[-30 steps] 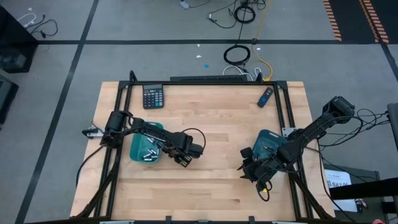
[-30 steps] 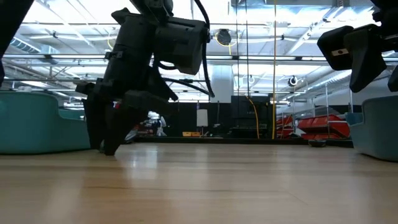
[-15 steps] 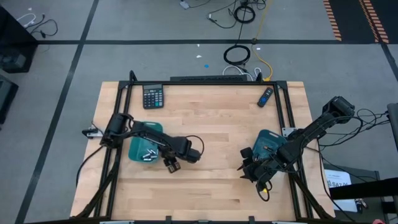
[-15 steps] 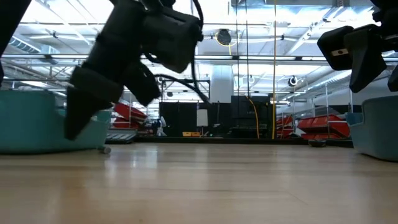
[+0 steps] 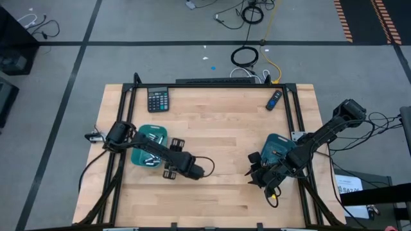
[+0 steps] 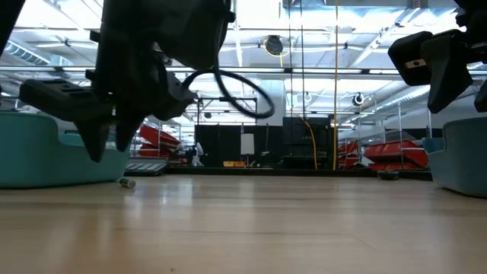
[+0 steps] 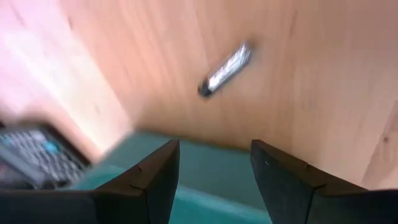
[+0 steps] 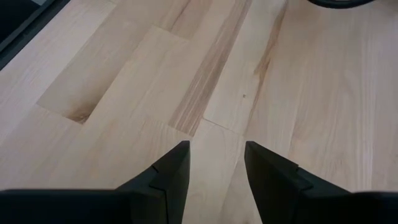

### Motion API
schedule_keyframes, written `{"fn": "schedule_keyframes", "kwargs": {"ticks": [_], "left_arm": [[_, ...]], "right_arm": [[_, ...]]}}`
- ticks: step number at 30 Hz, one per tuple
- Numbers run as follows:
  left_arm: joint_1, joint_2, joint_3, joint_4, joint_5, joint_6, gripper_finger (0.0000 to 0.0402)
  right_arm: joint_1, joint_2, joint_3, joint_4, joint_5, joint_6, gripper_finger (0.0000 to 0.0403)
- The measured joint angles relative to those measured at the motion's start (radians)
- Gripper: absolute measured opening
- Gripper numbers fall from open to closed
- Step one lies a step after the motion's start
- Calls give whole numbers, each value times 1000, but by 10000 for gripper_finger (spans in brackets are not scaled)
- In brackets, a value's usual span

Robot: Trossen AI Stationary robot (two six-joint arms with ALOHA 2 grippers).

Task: Sort batteries
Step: Put the white battery into the left blue bin

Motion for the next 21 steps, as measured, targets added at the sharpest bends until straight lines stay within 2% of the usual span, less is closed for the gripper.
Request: {"fn": "schedule_keyframes", "kwargs": {"ticks": [9, 13, 21], "left_arm": [[19, -1, -4, 186, -46, 247, 207], [42, -2, -17, 183, -41, 258, 207], [56, -2, -72, 227, 34, 327, 207]], "right_arm": [[0, 0, 0, 2, 0, 2, 145], [0, 0, 0, -2, 0, 6, 145], [0, 0, 0, -10, 0, 5, 145]]}}
